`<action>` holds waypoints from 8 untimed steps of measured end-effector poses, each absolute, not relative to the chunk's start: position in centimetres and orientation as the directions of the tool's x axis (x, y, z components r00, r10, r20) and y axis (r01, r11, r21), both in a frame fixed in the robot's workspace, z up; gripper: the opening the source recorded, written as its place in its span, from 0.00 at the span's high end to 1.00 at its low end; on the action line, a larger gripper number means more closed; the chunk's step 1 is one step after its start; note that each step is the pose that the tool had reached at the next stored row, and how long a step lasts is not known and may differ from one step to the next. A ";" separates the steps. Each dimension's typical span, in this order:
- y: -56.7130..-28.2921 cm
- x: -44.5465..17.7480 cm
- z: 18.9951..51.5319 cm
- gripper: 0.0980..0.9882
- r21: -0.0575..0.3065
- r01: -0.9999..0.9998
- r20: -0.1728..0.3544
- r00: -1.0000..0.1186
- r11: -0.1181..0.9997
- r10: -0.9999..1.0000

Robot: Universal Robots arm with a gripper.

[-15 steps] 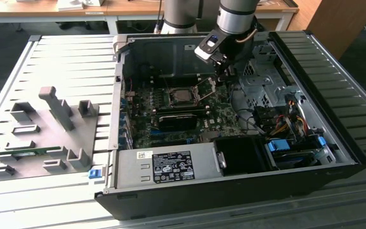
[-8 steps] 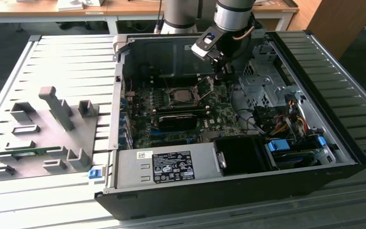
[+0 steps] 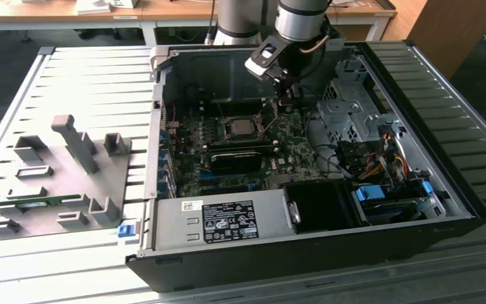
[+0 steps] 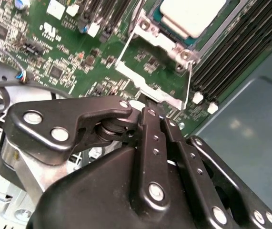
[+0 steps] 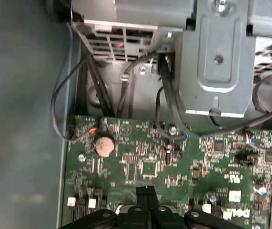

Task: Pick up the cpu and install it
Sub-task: 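Close the cpu cover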

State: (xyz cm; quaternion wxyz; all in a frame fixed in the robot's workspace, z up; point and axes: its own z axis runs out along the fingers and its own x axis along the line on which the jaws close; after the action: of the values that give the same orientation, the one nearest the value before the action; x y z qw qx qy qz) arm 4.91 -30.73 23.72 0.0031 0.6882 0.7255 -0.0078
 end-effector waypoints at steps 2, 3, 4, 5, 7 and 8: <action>-30.7 4.5 23.7 0.99 -0.007 0.999 -0.015 -0.053 0.053 0.998; -30.7 4.3 23.7 0.99 -0.007 0.999 -0.015 -0.053 0.053 0.998; -30.7 4.1 23.7 0.99 -0.007 0.999 -0.015 -0.053 0.053 0.998; -30.7 4.0 23.7 0.99 -0.007 0.999 -0.015 -0.053 0.053 0.998; -30.7 3.6 23.7 0.99 -0.007 0.999 -0.015 -0.053 0.053 0.998; -30.7 3.4 23.7 0.99 -0.007 0.999 -0.015 -0.053 0.053 0.999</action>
State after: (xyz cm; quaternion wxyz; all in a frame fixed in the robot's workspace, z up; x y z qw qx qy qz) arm 3.44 -30.73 23.67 0.0030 0.6882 0.7254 -0.0077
